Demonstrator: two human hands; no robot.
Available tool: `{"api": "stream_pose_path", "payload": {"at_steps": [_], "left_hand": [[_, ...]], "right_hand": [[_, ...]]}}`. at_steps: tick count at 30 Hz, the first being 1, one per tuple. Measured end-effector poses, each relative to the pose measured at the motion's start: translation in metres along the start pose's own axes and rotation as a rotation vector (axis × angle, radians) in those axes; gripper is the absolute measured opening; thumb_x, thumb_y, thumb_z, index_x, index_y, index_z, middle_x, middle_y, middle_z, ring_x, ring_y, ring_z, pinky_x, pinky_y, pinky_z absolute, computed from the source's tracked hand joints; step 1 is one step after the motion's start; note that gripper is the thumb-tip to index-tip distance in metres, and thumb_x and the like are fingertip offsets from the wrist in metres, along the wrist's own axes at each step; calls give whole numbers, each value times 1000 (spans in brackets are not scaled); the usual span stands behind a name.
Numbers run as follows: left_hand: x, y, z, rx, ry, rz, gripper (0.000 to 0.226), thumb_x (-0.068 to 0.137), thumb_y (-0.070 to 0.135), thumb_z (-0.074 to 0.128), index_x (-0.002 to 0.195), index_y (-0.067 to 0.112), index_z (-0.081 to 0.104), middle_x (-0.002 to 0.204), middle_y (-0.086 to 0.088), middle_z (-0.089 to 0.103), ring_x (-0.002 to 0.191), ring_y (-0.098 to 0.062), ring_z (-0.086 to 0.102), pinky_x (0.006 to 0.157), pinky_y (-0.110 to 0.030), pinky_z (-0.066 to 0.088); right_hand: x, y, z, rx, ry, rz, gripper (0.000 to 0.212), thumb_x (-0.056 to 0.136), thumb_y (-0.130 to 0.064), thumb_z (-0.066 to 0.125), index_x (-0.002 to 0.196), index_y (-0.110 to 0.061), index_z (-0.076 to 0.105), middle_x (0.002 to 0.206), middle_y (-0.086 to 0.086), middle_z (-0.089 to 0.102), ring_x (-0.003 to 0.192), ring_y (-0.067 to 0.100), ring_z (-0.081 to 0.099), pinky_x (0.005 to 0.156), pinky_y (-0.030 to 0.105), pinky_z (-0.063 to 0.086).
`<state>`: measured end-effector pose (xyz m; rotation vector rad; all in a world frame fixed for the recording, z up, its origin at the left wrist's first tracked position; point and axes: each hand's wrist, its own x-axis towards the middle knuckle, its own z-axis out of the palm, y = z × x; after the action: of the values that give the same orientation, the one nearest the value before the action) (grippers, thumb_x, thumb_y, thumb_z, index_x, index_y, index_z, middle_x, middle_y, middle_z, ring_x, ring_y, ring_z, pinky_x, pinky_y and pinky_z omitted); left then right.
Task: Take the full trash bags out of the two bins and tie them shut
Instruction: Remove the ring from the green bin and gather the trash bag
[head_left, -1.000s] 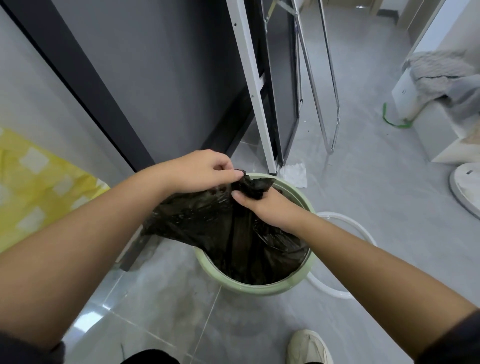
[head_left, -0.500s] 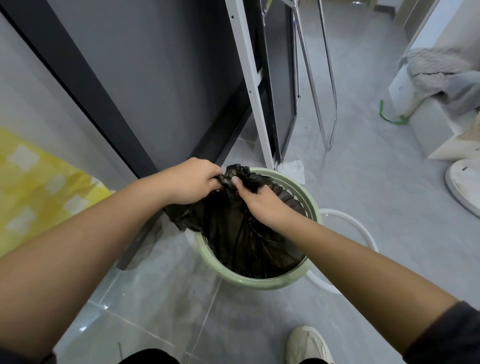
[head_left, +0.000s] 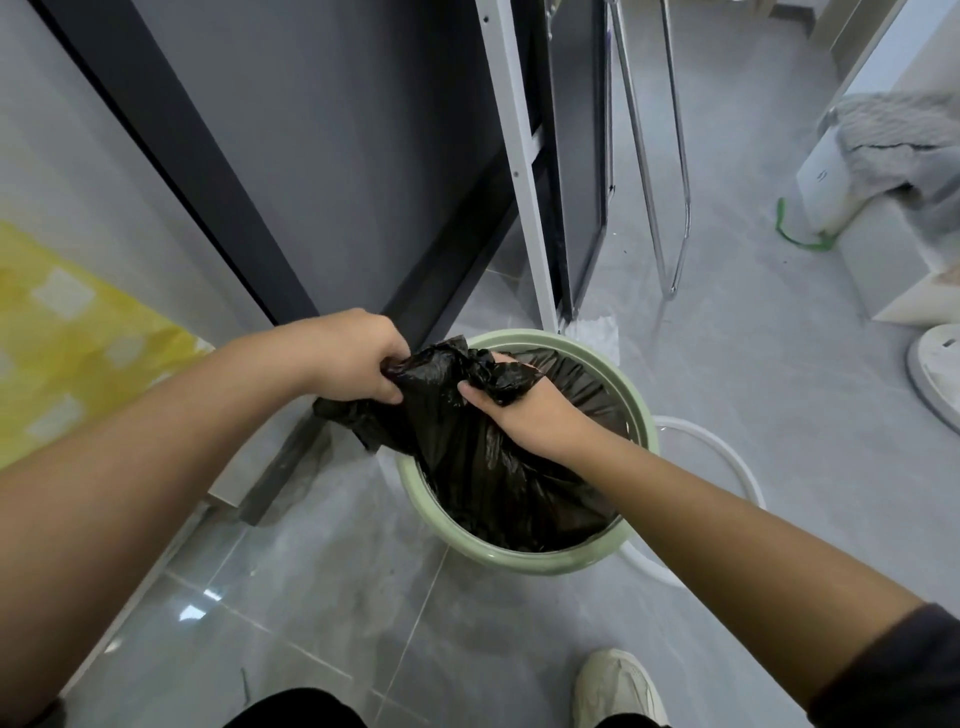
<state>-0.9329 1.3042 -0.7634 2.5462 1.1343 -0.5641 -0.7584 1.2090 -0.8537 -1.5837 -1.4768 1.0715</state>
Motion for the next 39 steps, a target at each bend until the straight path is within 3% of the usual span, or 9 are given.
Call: {"api": "stream_pose_path", "payload": {"at_steps": [2,7,13,16,20,27,31,35,39], "left_hand": [[4,-2,-2,-78,61,35,36,84,24,66,56,26,45,57,8,49,56,-5,43,55,-25,32],[12,3,-2,-241,141,66,18,84,19,63,69,28,60,69,11,61,65,-5,55,60,-20,40],[20,-1,-4,-518,127,8,15,89,16,60,76,20,66,68,0,67,51,-16,63,52,-22,51],[24,5,-5,-606,115,20,15,90,11,60,76,16,65,71,-4,67,46,-11,61,48,-18,51],[29,9,-2,-673,90,40,16,90,9,60,77,15,65,68,-2,66,51,-15,62,49,-18,52],[19,-13,22,-982,321,-191,17,95,18,48,90,14,64,77,1,61,62,-11,59,57,-23,50],[12,-26,87,-1005,26,-458,20,98,24,45,102,7,56,92,-8,62,69,-22,62,61,-32,52],[17,-17,118,-1277,-210,-361,22,97,24,51,94,4,60,94,-16,66,80,-27,69,71,-36,58],[25,-8,119,-1458,-236,-295,16,94,22,56,86,9,60,89,-15,70,80,-24,71,68,-32,59]], "right_hand": [[2,-3,5,-24,-25,-15,15,96,-20,55,86,-29,61,88,-18,61,80,-16,54,80,1,36],[8,-5,19,-18,-112,-58,26,99,-13,45,117,-2,60,109,0,58,105,4,48,80,-8,29],[5,-9,15,154,-249,79,45,100,-39,39,139,-19,45,126,-13,49,119,-1,43,86,-6,34],[8,-12,22,45,-290,67,45,95,-41,52,133,-19,53,131,-9,55,122,2,47,108,16,34],[14,-18,20,-76,-346,17,28,95,-33,54,108,-12,68,101,-12,65,89,-15,56,84,-2,36],[13,-22,18,11,-303,33,44,99,-33,47,72,-1,61,76,3,61,74,10,58,84,18,43],[10,-18,16,32,-281,136,49,97,-44,45,57,-16,46,62,-5,52,63,11,50,81,29,40],[5,-21,11,139,-170,220,42,94,-46,49,57,-28,44,55,-15,51,54,-1,46,74,25,37],[-3,-31,-5,120,-61,248,42,97,-40,48,103,-3,66,103,8,71,98,14,64,82,16,45]]}}
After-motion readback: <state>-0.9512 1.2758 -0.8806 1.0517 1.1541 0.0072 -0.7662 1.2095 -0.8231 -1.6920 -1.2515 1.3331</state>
